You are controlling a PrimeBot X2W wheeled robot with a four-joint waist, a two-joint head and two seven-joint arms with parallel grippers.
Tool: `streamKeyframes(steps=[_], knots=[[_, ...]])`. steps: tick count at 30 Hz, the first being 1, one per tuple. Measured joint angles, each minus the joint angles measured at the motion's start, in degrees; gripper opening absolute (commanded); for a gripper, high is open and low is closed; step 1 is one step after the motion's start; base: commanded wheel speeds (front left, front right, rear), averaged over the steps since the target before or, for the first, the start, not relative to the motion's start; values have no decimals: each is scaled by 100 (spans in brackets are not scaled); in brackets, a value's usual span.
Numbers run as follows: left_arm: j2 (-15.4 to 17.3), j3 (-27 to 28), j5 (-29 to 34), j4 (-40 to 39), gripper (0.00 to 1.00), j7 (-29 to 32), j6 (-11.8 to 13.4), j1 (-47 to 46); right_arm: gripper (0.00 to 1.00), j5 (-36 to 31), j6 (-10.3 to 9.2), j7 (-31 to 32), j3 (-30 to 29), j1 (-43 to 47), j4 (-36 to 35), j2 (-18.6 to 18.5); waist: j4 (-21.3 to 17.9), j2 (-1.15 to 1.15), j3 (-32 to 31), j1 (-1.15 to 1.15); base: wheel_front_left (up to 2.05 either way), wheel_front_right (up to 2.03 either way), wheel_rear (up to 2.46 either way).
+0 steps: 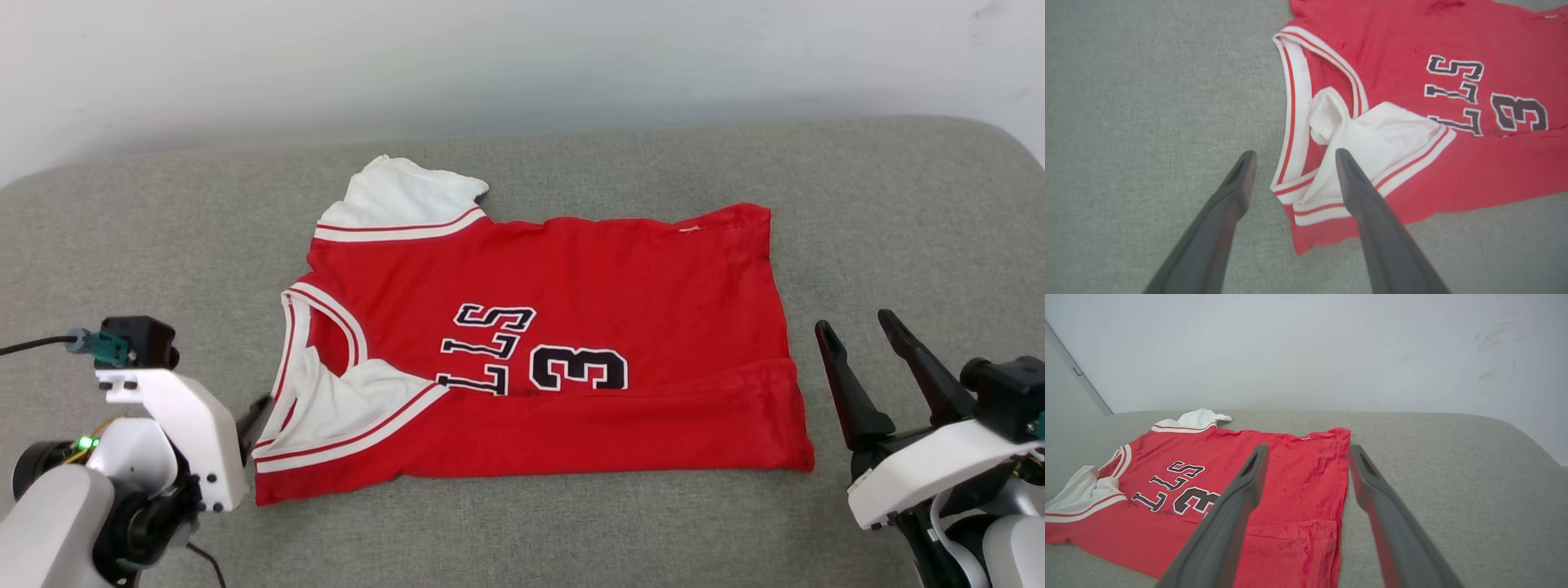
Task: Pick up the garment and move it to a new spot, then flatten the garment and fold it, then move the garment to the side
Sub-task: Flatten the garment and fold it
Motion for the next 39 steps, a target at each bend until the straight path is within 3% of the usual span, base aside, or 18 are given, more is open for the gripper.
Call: streamKeyframes(steps=[4,8,12,17,18,19,20,21,31,39], knots=[[321,-25,-289,-556,100,842,162,293,100,-74,0,70,-116,120,-324,151,-58,0,135,0,0,0,0],[464,12,-432,-935,100,1225,428,526,100,-79,0,125,-164,132,-492,283,-131,0,363,0,0,0,0],[478,26,-511,-982,100,1334,603,672,100,-67,0,145,-157,126,-523,352,-204,0,608,0,0,0,0],[312,84,-621,-782,100,1251,615,628,100,-15,0,189,-169,54,-421,363,-273,0,832,0,0,0,0],[279,79,-633,-722,96,1233,592,600,100,-8,0,200,-177,25,-396,359,-283,0,851,0,0,0,0],[232,78,-662,-667,56,1233,563,565,100,14,0,201,-192,13,-386,349,-288,0,862,0,0,0,0],[210,68,-673,-623,36,1198,515,548,100,33,0,218,-213,-1,-375,339,-290,0,865,0,0,0,0],[167,89,-673,-550,0,1082,493,531,100,45,0,249,-241,-5,-368,328,-292,0,862,0,0,0,0],[-177,124,-765,-190,0,558,194,441,100,250,0,719,-766,0,-335,181,-162,0,688,0,0,0,0],[-112,200,-513,-834,0,245,305,370,100,727,0,2485,-861,-58,168,-177,19,0,609,0,0,0,0]])
